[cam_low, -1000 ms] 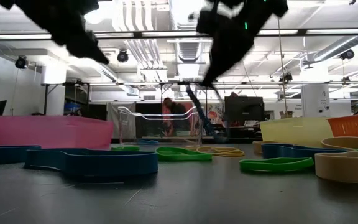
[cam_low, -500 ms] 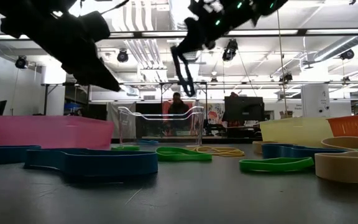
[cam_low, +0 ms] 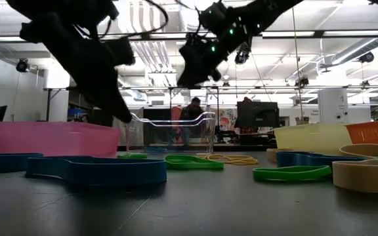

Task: Sort rubber bands into baskets
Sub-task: Put the blue rubber band into the transparent bin, then put the green rubber band into the orange bin

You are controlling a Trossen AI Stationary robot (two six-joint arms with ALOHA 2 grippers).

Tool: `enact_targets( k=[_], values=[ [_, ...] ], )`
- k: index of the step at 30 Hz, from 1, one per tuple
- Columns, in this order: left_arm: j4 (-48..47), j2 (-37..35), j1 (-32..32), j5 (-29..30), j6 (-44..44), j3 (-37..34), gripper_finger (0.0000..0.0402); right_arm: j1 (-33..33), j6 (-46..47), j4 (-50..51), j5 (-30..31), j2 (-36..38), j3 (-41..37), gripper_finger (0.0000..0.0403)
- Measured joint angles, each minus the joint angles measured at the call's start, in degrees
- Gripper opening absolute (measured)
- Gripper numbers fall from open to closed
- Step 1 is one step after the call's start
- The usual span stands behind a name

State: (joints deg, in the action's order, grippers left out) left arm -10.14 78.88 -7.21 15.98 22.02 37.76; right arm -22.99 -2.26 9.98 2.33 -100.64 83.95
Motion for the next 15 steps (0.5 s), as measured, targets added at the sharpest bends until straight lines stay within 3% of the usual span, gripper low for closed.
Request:
enact_targets(
  k=[7,15],
  values=[
    [-4.73,8.56,1.79,2.06,2.35,5.10,0.0192,1.81,-0.15,10.88,0.14,3.60,4.32,0.0204],
    [-8.55,17.86,5.62,3.05,2.99,9.56,0.0192,4.78,0.26,17.16,0.27,9.41,4.12,0.0207]
  ],
)
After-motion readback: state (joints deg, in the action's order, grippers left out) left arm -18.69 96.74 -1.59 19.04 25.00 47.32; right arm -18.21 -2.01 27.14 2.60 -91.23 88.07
